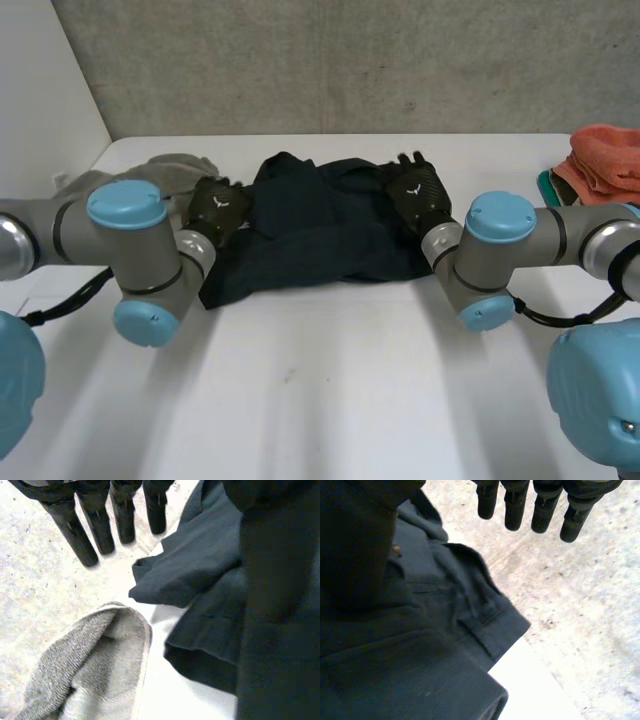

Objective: Fold the laundry.

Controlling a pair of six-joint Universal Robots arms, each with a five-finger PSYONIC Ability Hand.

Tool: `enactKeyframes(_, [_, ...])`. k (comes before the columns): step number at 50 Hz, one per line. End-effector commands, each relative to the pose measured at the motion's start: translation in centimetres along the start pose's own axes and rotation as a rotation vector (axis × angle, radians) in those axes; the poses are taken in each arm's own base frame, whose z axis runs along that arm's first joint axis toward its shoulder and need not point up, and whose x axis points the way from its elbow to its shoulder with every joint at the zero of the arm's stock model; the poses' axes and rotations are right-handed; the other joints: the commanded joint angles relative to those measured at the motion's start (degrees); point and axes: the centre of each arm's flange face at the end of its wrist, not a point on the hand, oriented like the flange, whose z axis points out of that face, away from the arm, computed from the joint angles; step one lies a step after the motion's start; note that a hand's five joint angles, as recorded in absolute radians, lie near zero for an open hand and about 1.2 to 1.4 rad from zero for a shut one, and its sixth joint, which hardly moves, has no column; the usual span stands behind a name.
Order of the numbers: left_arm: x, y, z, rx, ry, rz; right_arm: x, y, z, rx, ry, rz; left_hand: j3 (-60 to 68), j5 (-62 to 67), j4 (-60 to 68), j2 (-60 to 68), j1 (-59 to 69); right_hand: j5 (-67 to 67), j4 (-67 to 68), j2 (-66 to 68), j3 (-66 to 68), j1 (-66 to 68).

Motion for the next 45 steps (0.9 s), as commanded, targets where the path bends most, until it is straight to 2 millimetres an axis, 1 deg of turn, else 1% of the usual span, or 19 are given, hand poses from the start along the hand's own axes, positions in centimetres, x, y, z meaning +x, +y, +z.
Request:
enactKeyframes(1, [-1.7, -2.4, -0.6, -0.011, -0.079, -0.005, 3.6, -4.1, 0.1, 0.058, 0.126, 0.029, -7.03, -7.24, -6.86, -6.87, -4.71, -2.69, -2.31, -1.70, -2.02, -2.57])
enactKeyframes(4, [-2.7, -3.6, -1.9, -0.013, -0.086, -0.008, 5.1, -5.8, -0.8, 0.054, 0.139, 0.056, -7.03, -7.24, -6.86, -6.87, -4.71, -2.69, -2.31, -1.70, -2.02, -2.57])
enactKeyframes(6, [-3.0, -4.1, -2.7, -0.010, -0.078, -0.010, 6.2, -7.2, -2.2, 0.019, 0.119, 0.078, -7.03, -7.24, -6.86, -6.87, -4.71, -2.69, -2.31, -1.70, -2.02, -2.57])
enactKeyframes(7, [-3.3, -4.5, -3.5, -0.011, -0.067, -0.012, 6.8, -7.8, -3.2, -0.016, 0.095, 0.085, -7.03, -7.24, -6.86, -6.87, -4.71, -2.69, -2.31, -1.70, -2.02, -2.57])
enactKeyframes(10, [-3.4, -5.0, -5.5, -0.029, -0.019, -0.015, 7.9, -8.7, -5.6, -0.108, 0.039, 0.099, -5.66, -5.86, -5.49, -5.50, -3.34, -2.69, -2.31, -1.70, -2.02, -2.57])
enactKeyframes(12, [-3.2, -5.0, -7.0, -0.052, 0.024, -0.024, 8.7, -8.8, -7.3, -0.186, 0.005, 0.122, -1.79, -2.00, -1.63, -1.64, 0.53, -0.73, -0.35, 0.26, -0.06, -0.61])
enactKeyframes(13, [-3.1, -4.9, -7.5, -0.063, 0.041, -0.029, 8.9, -8.8, -7.8, -0.208, -0.004, 0.131, -0.27, -0.48, -0.11, -0.12, 2.05, 1.83, 2.21, 2.82, 2.50, 1.95])
enactKeyframes(14, [-2.9, -4.6, -8.3, -0.086, 0.071, -0.040, 9.2, -8.6, -8.8, -0.252, -0.025, 0.155, 6.74, 6.53, 6.90, 6.89, 9.06, 8.35, 8.73, 9.34, 9.02, 8.47])
enactKeyframes(15, [-2.7, -4.5, -8.7, -0.099, 0.088, -0.047, 9.2, -8.4, -9.2, -0.275, -0.038, 0.170, 10.14, 9.93, 10.30, 10.29, 12.46, 12.75, 13.12, 13.73, 13.42, 12.87])
enactKeyframes(18, [-1.9, -3.4, -10.1, -0.163, 0.158, -0.085, 8.5, -7.4, -10.8, -0.357, -0.112, 0.233, 15.36, 15.15, 15.52, 15.51, 17.68, 22.01, 22.38, 22.99, 22.68, 22.13])
enactKeyframes(20, [-1.5, -2.8, -10.5, -0.192, 0.186, -0.110, 8.0, -6.7, -11.5, -0.391, -0.152, 0.263, 21.08, 20.87, 21.24, 21.23, 23.40, 27.73, 28.11, 28.72, 28.40, 27.85])
enactKeyframes(22, [-1.1, -1.8, -10.7, -0.228, 0.221, -0.146, 7.1, -5.8, -12.1, -0.424, -0.205, 0.301, 22.45, 22.24, 22.62, 22.61, 24.77, 30.95, 31.33, 31.93, 31.62, 31.07])
enactKeyframes(25, [-0.8, -0.8, -10.4, -0.254, 0.233, -0.172, 6.2, -4.7, -12.1, -0.423, -0.233, 0.312, 20.78, 20.57, 20.94, 20.93, 23.10, 27.95, 28.32, 28.93, 28.62, 28.07])
enactKeyframes(26, [-0.7, -0.1, -10.0, -0.266, 0.234, -0.185, 5.8, -4.0, -11.7, -0.411, -0.233, 0.311, 16.27, 16.06, 16.44, 16.43, 18.59, 24.60, 24.98, 25.58, 25.27, 24.72])
enactKeyframes(30, [-0.8, 1.0, -8.7, -0.270, 0.216, -0.204, 4.9, -2.3, -10.7, -0.377, -0.209, 0.297, 11.86, 11.65, 12.02, 12.02, 14.18, 21.56, 21.93, 22.54, 22.23, 21.68])
enactKeyframes(32, [-0.8, 1.3, -8.3, -0.268, 0.212, -0.210, 4.4, -1.8, -10.3, -0.360, -0.202, 0.292, 11.02, 10.81, 11.18, 11.17, 13.34, 20.53, 20.91, 21.52, 21.20, 20.65])
enactKeyframes(41, [-0.3, 2.1, -6.1, -0.259, 0.196, -0.205, 2.4, -0.1, -8.0, -0.251, -0.155, 0.222, 13.86, 13.66, 14.03, 14.02, 16.19, 22.04, 22.41, 23.02, 22.71, 22.16])
enactKeyframes(44, [-0.2, 2.2, -5.7, -0.262, 0.187, -0.199, 2.2, 0.4, -7.5, -0.242, -0.133, 0.201, 16.38, 16.18, 16.55, 16.54, 18.71, 24.72, 25.10, 25.71, 25.39, 24.84])
enactKeyframes(45, [-0.2, 2.1, -5.6, -0.258, 0.182, -0.194, 2.0, 0.6, -7.2, -0.238, -0.122, 0.189, 19.73, 19.52, 19.89, 19.88, 22.05, 26.56, 26.94, 27.55, 27.24, 26.69])
